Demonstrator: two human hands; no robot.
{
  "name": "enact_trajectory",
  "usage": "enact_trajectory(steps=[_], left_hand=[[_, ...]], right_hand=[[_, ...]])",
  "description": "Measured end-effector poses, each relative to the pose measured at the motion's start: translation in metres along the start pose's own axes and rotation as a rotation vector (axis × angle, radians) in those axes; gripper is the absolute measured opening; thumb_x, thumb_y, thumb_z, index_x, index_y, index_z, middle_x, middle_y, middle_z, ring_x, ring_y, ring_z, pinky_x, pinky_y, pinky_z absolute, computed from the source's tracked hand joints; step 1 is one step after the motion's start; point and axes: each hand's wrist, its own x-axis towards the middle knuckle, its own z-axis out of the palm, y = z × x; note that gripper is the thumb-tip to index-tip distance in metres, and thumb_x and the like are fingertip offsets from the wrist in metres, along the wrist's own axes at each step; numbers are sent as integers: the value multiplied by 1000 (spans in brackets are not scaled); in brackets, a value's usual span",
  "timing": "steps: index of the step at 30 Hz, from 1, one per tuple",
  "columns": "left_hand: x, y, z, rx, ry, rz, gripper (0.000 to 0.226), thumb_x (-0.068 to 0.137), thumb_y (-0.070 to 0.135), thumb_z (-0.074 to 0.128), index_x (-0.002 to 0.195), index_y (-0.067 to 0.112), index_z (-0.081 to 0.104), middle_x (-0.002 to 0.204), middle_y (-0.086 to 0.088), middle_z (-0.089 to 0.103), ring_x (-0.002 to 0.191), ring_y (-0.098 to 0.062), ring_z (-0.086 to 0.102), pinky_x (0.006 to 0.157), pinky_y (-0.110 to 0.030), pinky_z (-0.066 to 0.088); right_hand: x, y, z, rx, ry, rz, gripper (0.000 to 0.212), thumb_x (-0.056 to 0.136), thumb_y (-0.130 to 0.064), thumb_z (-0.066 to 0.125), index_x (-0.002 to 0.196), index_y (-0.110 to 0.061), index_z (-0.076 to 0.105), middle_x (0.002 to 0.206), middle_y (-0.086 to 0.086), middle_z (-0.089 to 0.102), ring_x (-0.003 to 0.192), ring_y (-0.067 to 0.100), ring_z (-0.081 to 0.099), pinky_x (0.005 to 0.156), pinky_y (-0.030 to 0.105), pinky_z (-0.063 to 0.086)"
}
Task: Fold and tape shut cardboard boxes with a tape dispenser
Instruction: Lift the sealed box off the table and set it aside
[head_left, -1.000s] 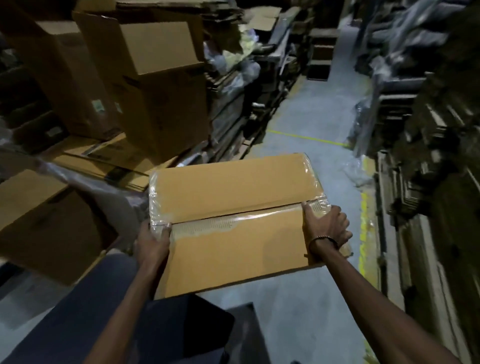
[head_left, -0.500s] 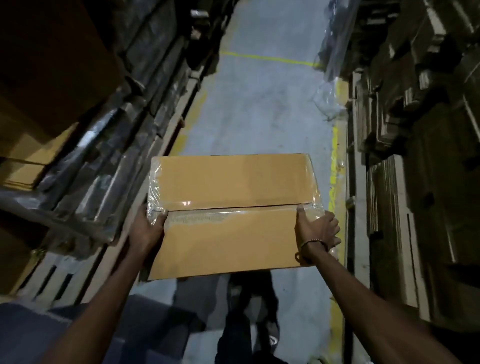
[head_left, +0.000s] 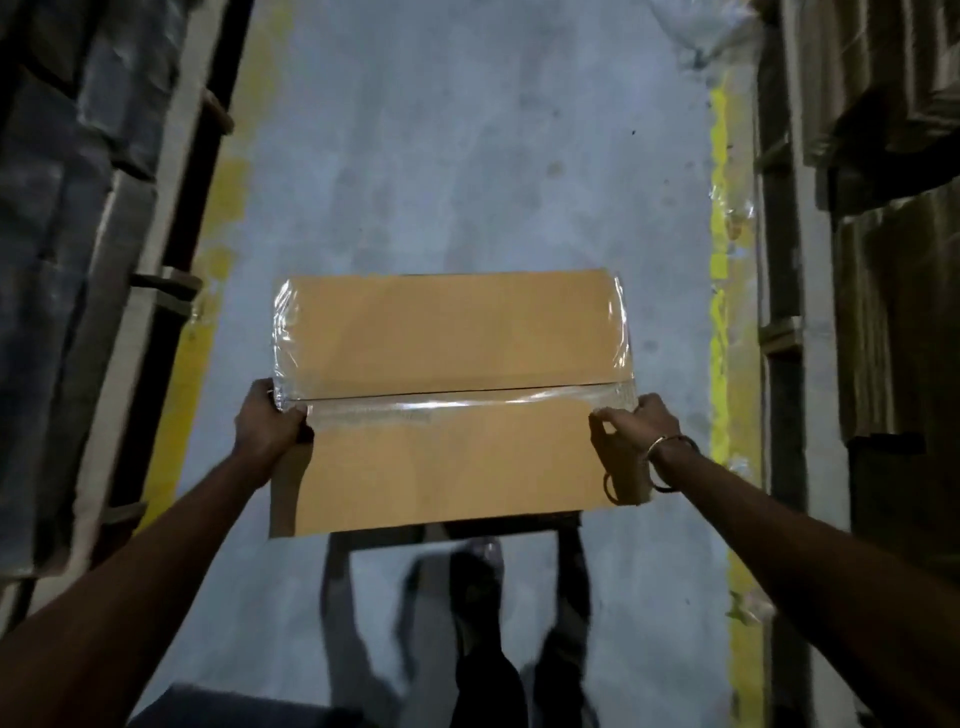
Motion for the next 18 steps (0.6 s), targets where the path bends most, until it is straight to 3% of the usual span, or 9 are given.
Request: enact_trajectory(steps=[2,5,7,10,14,18], left_hand=[[59,-18,38,-98,23,-38,58,72,25,77,128,18,61,117,-14,72,100,-38,73,88,-56,62],[118,-23,91,-135,32,-14,58,75,20,78,129,15,60,114,-13,71,100,-36,72,86,-55,62],[135,-26,117,-22,-55,4,60,74,19,83,126,17,54,111,-13,66,102,-37,69,84,-57,63],[135,-38,141,184,-89,185,83,65,26,89,133,15,43,123,-13,53,113,-38,59,92,-54,58],[104,-53,130,313,-93,239,75,81,24,82,141,2,43,135,-26,51,128,-49,49,102,-60,49],[9,-42,85,338,-178,248,58,98,13,72,146,-10,49,150,-30,50,141,-46,46,114,-53,38]], right_hand=[[29,-8,16,-47,7,-20,79,65,-66,77,121,-13,59,108,9,68,97,31,65,80,40,56],[72,-2,41,-109,39,-67,50,84,-48,76,114,-15,53,98,5,61,86,25,58,68,34,46],[100,9,63,-150,17,-82,46,84,-47,77,109,-14,56,92,5,61,82,23,59,69,36,52],[115,19,82,-120,-24,-90,34,85,-39,79,101,-21,55,95,5,63,85,23,60,70,36,53],[88,18,78,-79,11,-74,53,90,-35,75,130,-10,51,118,15,64,104,34,62,86,41,54],[-4,-3,48,-118,-1,-148,61,93,-31,71,143,-6,49,133,20,63,121,37,60,97,38,48]])
